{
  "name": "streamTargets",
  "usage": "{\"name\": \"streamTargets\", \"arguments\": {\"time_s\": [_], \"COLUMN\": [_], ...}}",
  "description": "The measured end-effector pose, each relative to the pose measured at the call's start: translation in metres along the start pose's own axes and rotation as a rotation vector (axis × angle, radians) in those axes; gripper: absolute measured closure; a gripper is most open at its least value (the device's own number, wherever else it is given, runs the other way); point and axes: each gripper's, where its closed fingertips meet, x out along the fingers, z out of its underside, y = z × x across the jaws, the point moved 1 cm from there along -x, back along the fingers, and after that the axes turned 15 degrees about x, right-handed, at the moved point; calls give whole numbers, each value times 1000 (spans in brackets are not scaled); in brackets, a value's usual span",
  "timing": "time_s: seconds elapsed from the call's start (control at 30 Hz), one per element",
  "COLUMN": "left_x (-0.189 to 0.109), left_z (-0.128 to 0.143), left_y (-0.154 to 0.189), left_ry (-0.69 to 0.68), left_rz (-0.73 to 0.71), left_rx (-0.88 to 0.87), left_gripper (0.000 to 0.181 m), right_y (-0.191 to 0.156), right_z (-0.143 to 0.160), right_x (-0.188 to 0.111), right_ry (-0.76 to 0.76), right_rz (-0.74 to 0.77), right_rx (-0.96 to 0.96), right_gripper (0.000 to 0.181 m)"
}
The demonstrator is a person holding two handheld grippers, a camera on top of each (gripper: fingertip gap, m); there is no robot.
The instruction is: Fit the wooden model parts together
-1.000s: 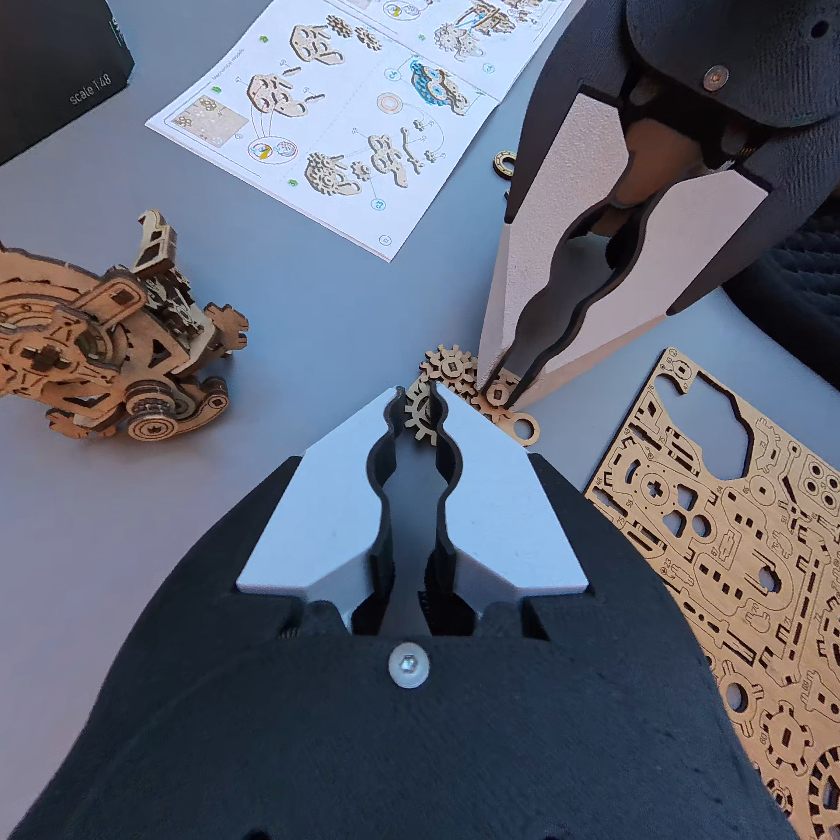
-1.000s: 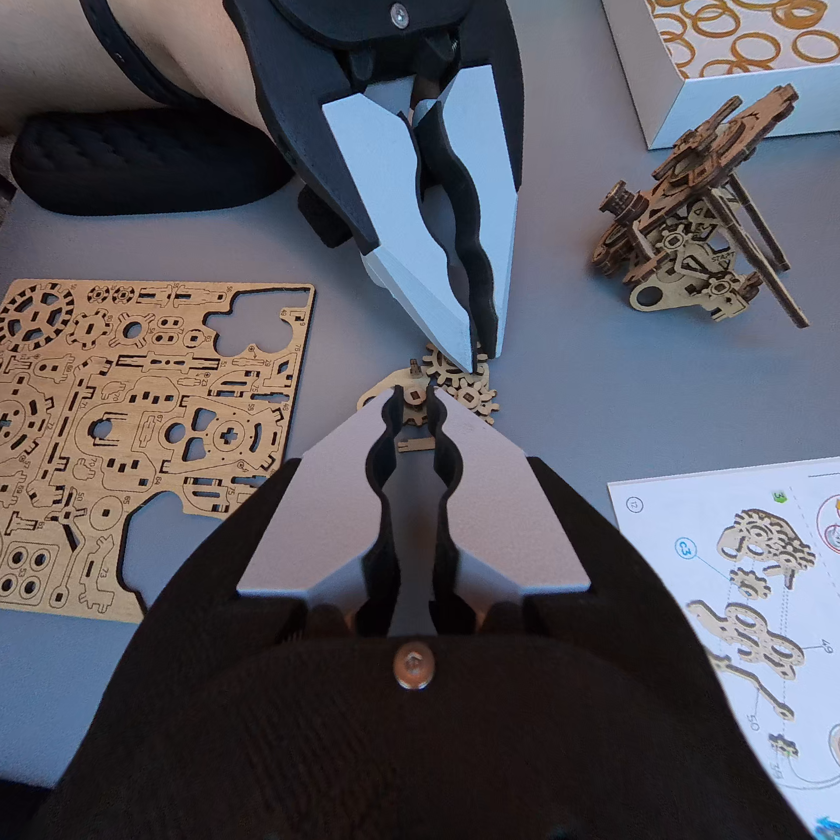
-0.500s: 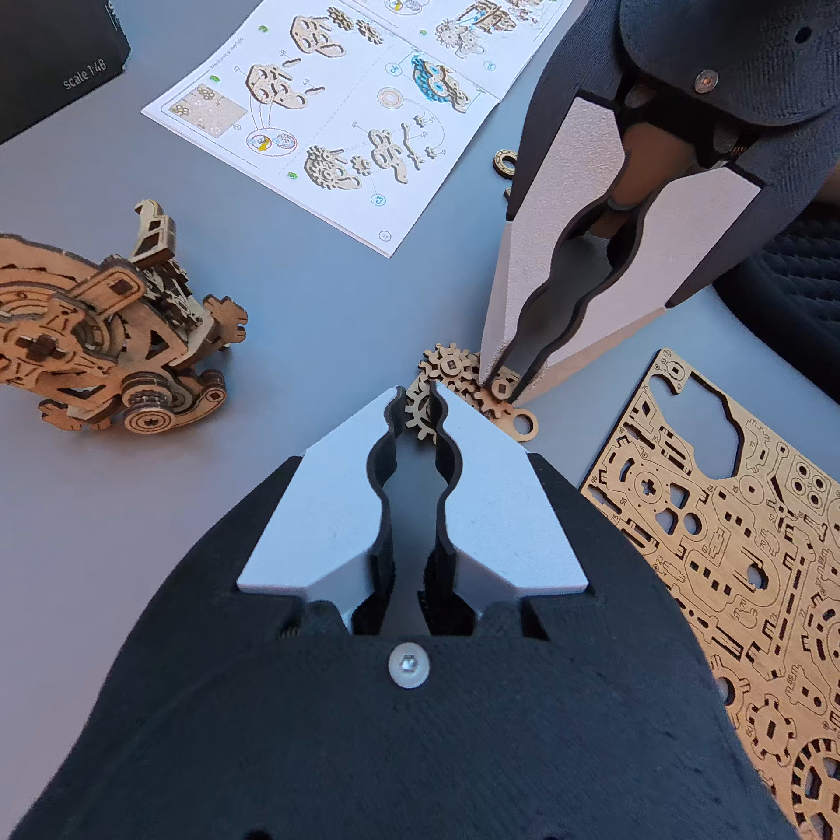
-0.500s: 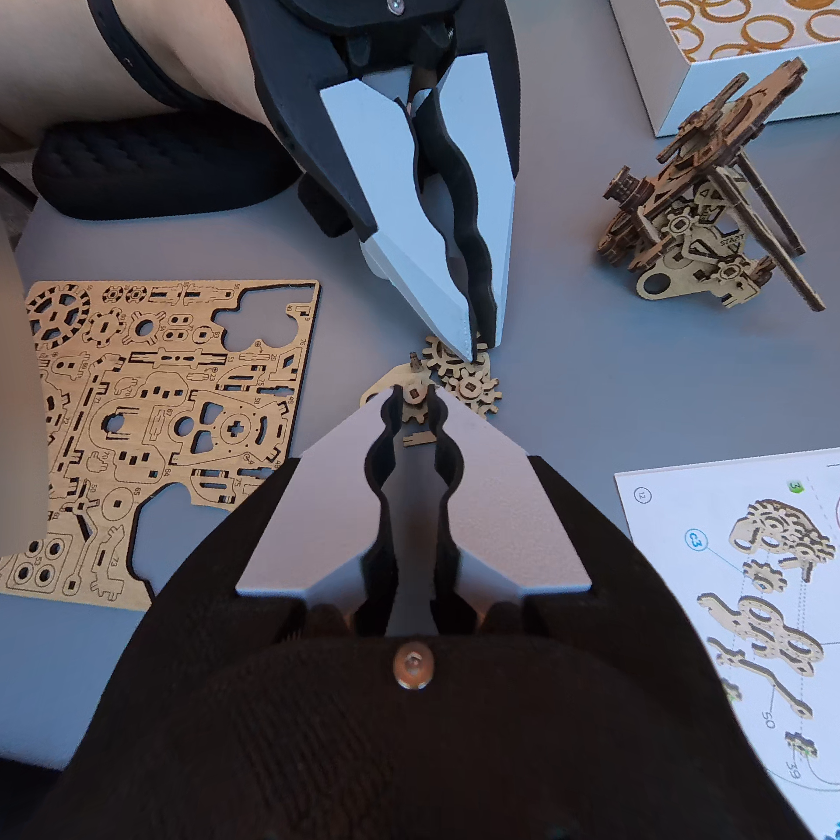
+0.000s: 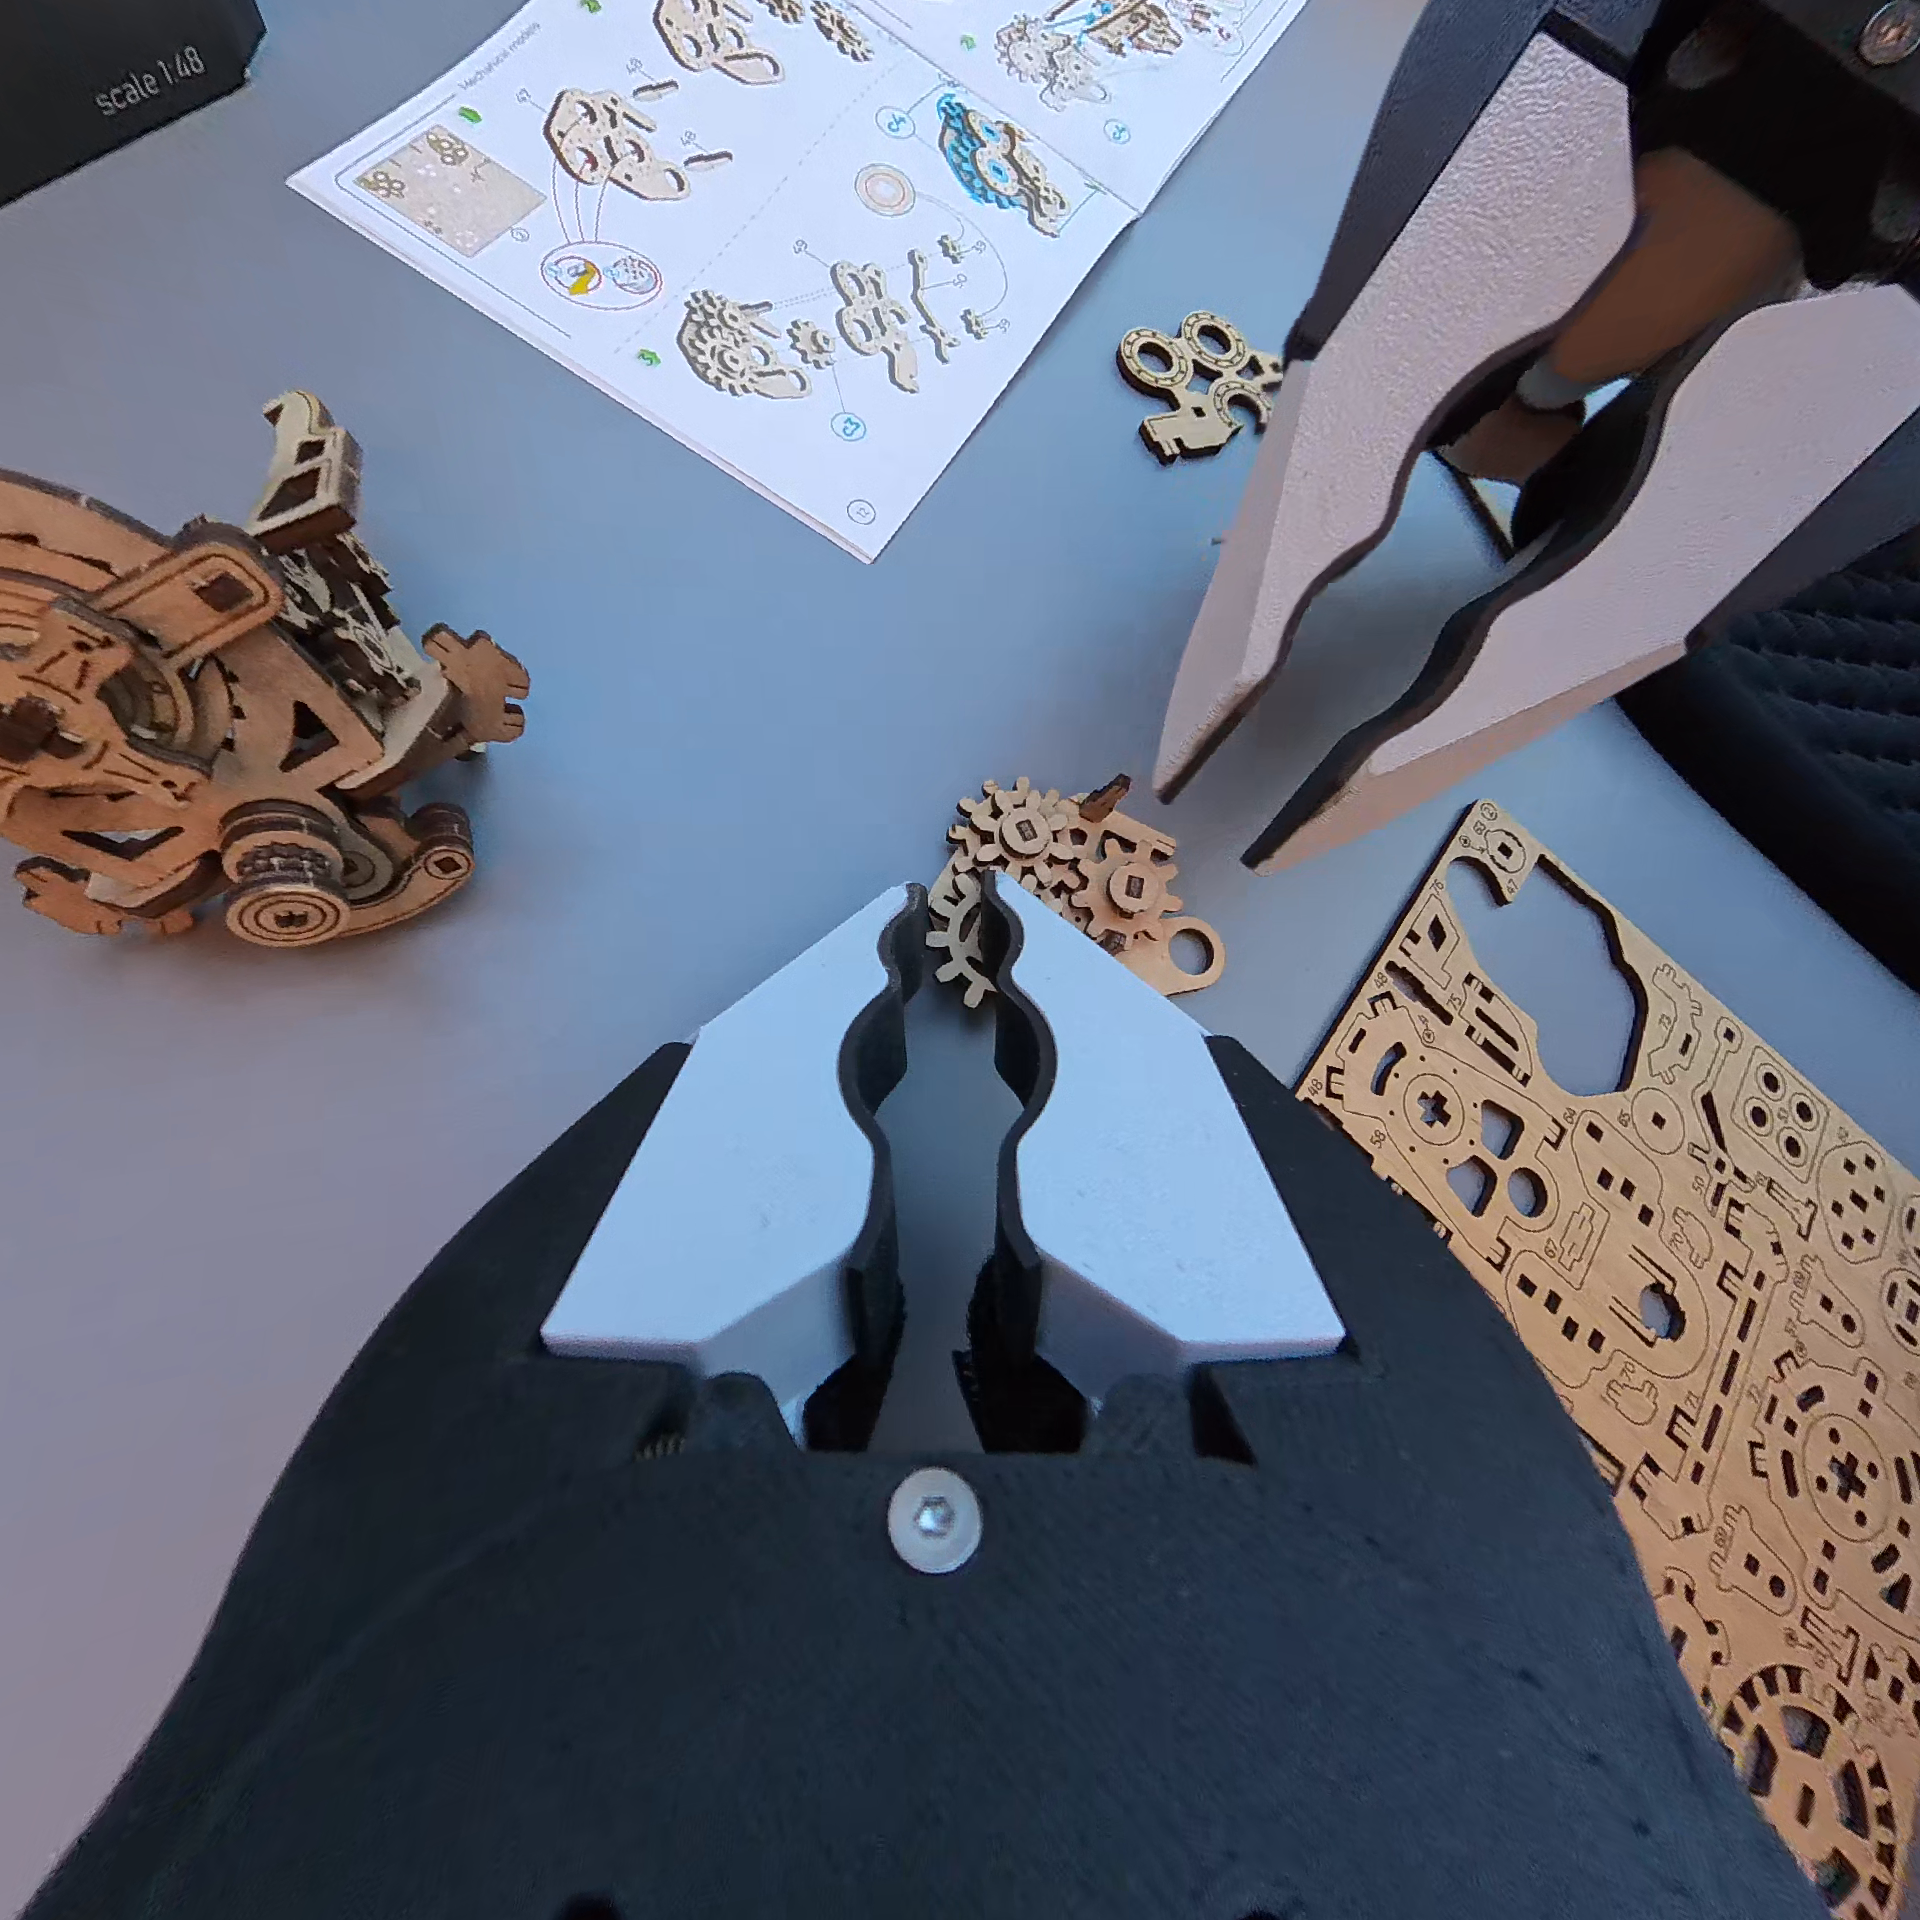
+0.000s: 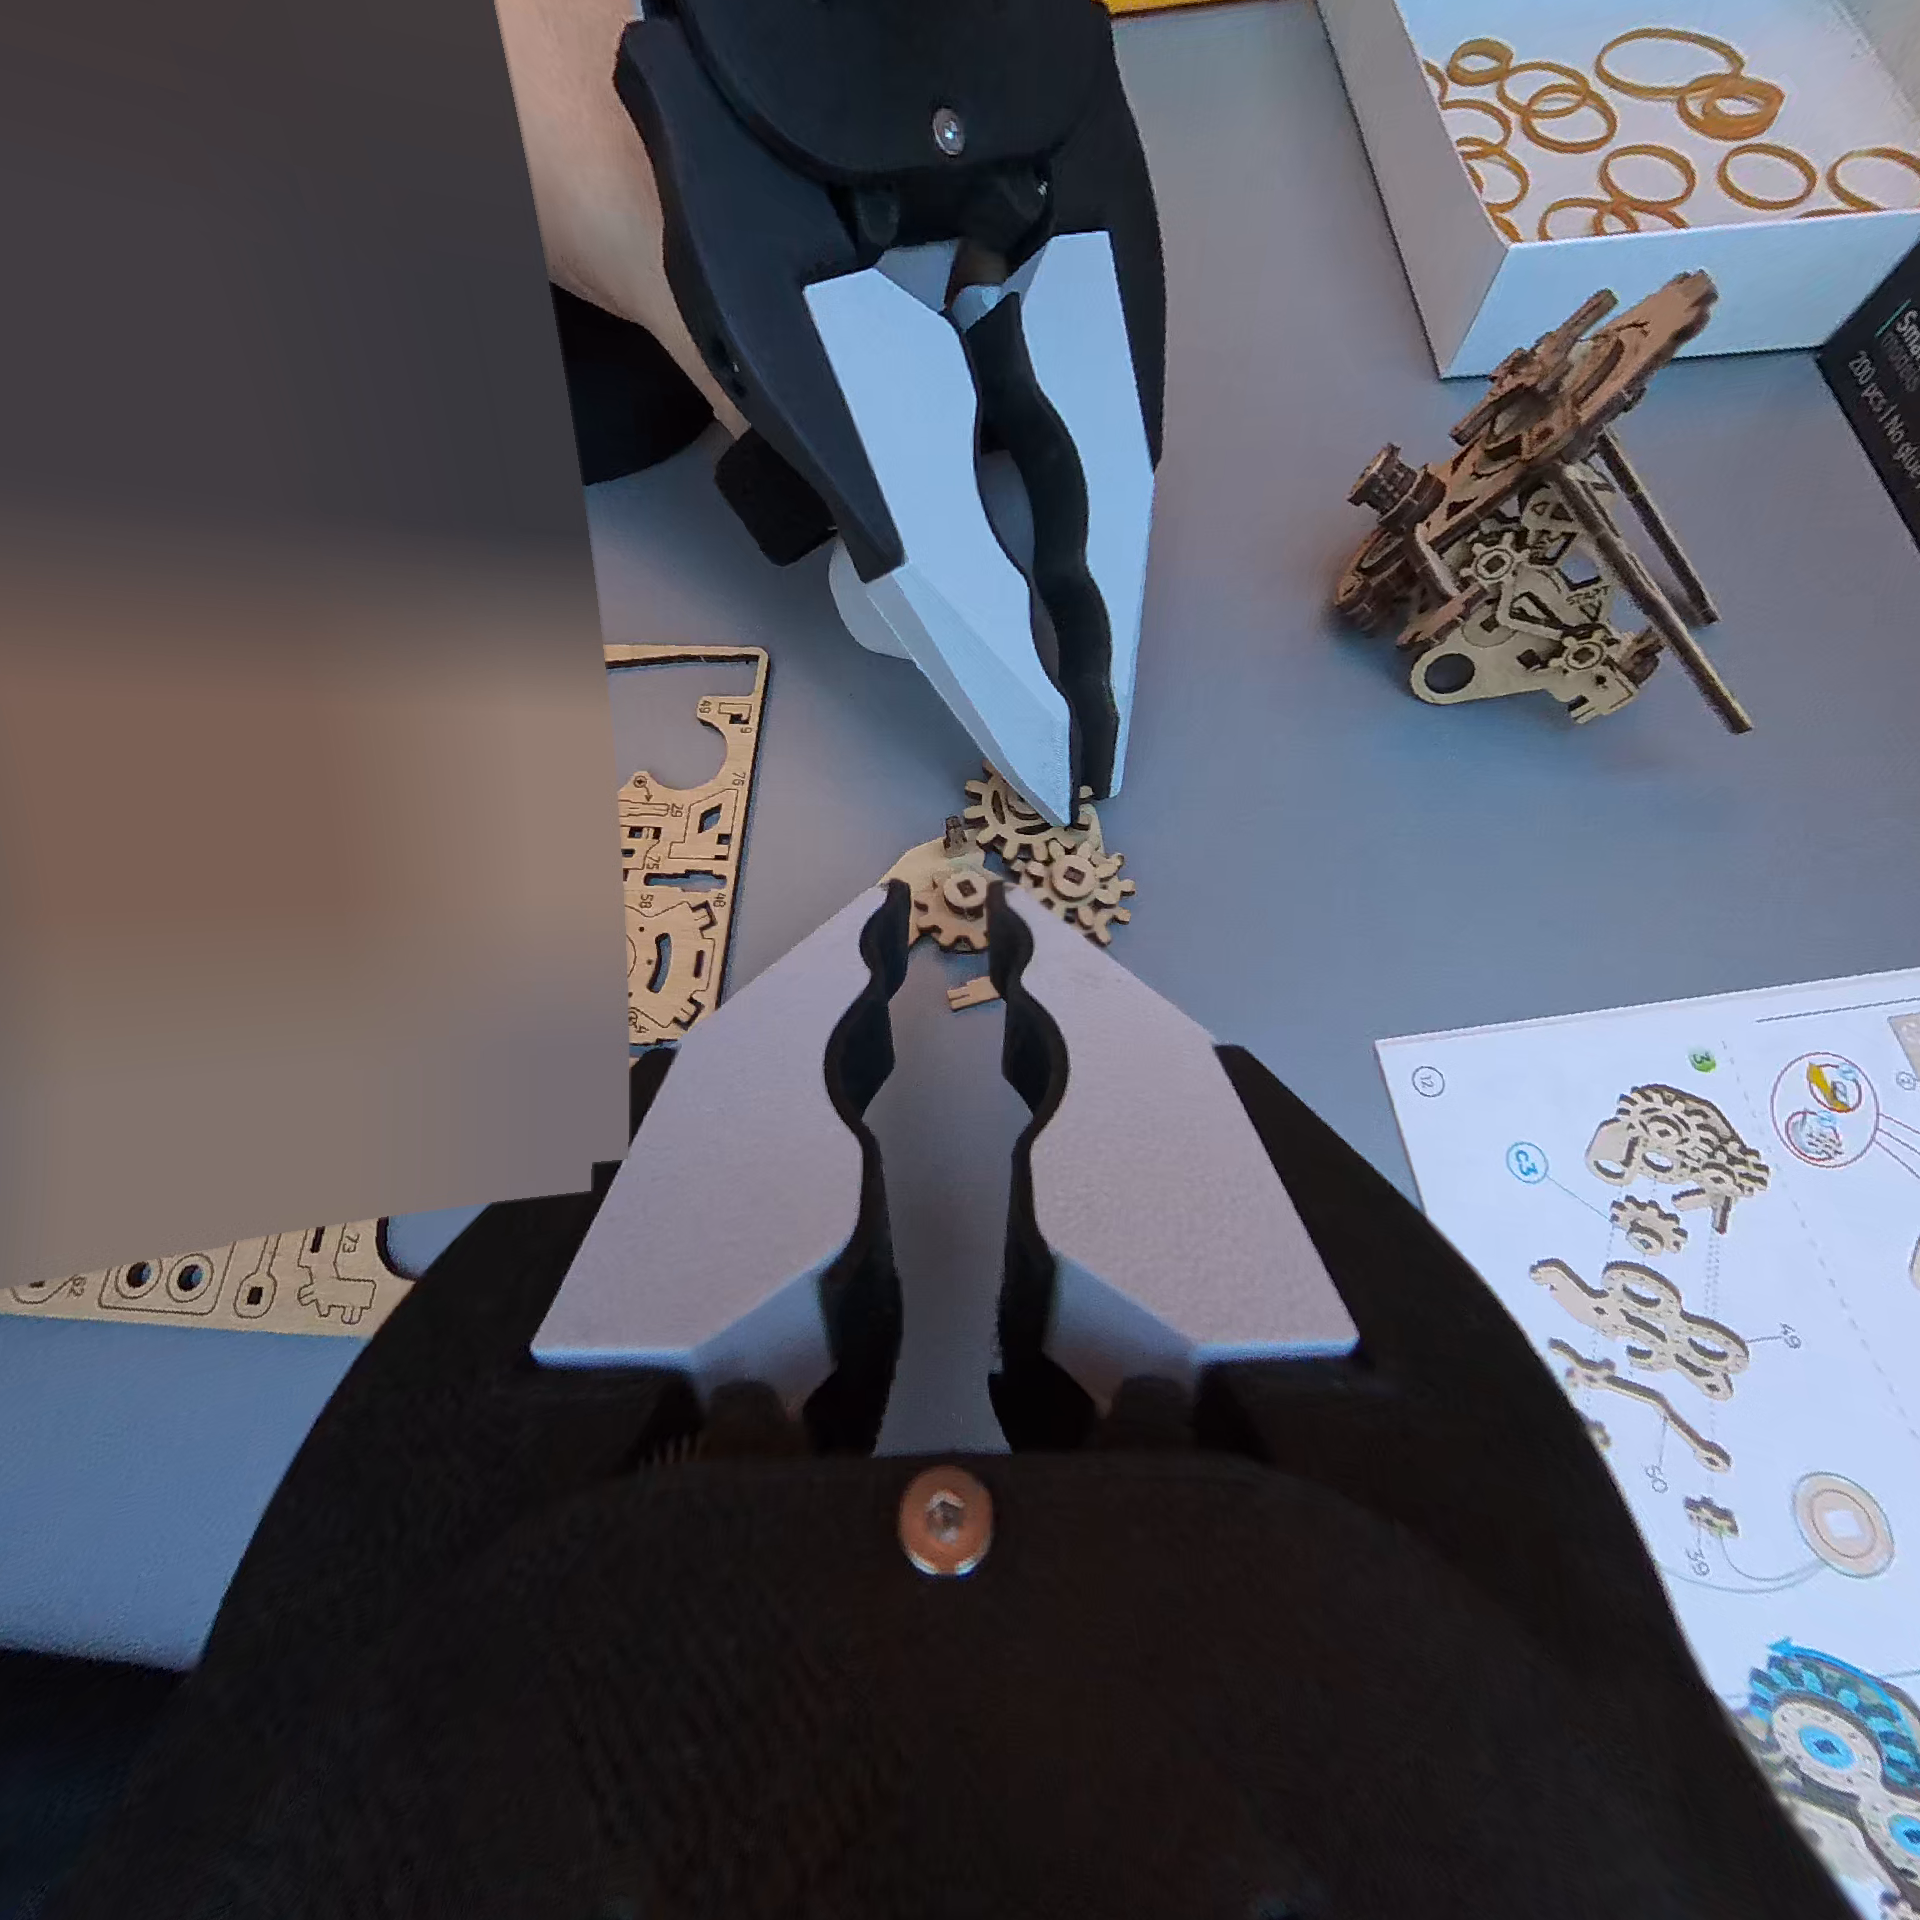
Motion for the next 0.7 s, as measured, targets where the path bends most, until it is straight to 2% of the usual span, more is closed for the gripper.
{"name": "streamTargets", "arguments": {"time_s": [0.03,0.47,0.7], "left_x": [0,0,0], "left_z": [0,0,0], "left_y": [0,1,1], "left_ry": [-1,6,4], "left_rz": [-1,16,14], "left_rx": [2,-14,-9], "left_gripper": [173,173,173], "right_y": [-1,6,5], "right_z": [1,11,13], "right_x": [1,12,14], "right_ry": [-9,-74,-82], "right_rz": [0,179,153], "right_rx": [-17,-27,-16], "right_gripper": [173,174,175]}}
